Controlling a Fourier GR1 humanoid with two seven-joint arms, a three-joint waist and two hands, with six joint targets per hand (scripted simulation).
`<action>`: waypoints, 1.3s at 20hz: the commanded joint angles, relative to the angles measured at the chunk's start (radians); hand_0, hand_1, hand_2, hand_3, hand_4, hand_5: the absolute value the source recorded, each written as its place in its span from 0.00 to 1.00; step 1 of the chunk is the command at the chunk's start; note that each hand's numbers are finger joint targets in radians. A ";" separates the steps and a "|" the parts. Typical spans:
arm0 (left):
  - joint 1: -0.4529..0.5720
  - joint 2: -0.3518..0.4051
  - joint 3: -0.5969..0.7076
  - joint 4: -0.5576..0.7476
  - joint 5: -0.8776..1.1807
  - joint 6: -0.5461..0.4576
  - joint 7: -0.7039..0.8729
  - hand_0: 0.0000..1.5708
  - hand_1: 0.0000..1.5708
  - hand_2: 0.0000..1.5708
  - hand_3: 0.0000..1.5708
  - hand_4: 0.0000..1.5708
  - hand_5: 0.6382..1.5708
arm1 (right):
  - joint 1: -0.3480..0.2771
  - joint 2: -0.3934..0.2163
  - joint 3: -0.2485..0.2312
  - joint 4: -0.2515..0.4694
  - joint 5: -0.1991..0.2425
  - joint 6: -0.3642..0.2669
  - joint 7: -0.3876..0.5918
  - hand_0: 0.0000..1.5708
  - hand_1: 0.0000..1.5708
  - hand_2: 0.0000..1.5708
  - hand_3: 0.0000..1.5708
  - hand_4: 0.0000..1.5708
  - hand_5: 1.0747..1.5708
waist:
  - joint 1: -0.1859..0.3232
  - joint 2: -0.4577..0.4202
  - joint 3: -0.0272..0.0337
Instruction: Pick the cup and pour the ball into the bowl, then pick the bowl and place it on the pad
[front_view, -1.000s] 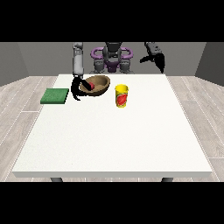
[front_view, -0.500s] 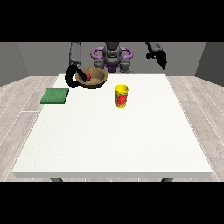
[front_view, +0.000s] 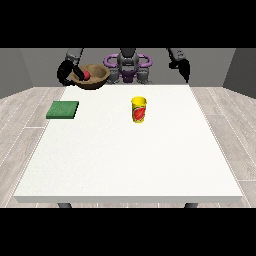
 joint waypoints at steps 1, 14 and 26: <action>-0.013 -0.004 -0.005 -0.029 -0.003 -0.004 -0.059 0.00 0.00 0.00 0.00 0.66 0.85 | -0.019 -0.088 -0.082 -0.016 -0.050 0.054 -0.035 1.00 1.00 1.00 0.49 0.51 1.00 | 0.028 0.088 0.0010; -0.128 0.388 0.339 0.034 0.293 -0.315 -0.081 0.00 0.00 0.00 0.00 0.81 1.00 | 0.022 -0.308 -0.246 0.066 -0.120 0.137 -0.284 1.00 1.00 1.00 0.00 0.52 1.00 | 0.098 0.287 0.0008; -0.116 0.511 0.427 0.137 0.357 -0.456 -0.198 0.00 0.00 0.00 0.00 0.76 0.99 | -0.017 -0.402 -0.369 0.190 -0.167 0.081 -0.354 0.78 0.78 0.90 0.83 0.00 0.96 | 0.118 0.433 0.0016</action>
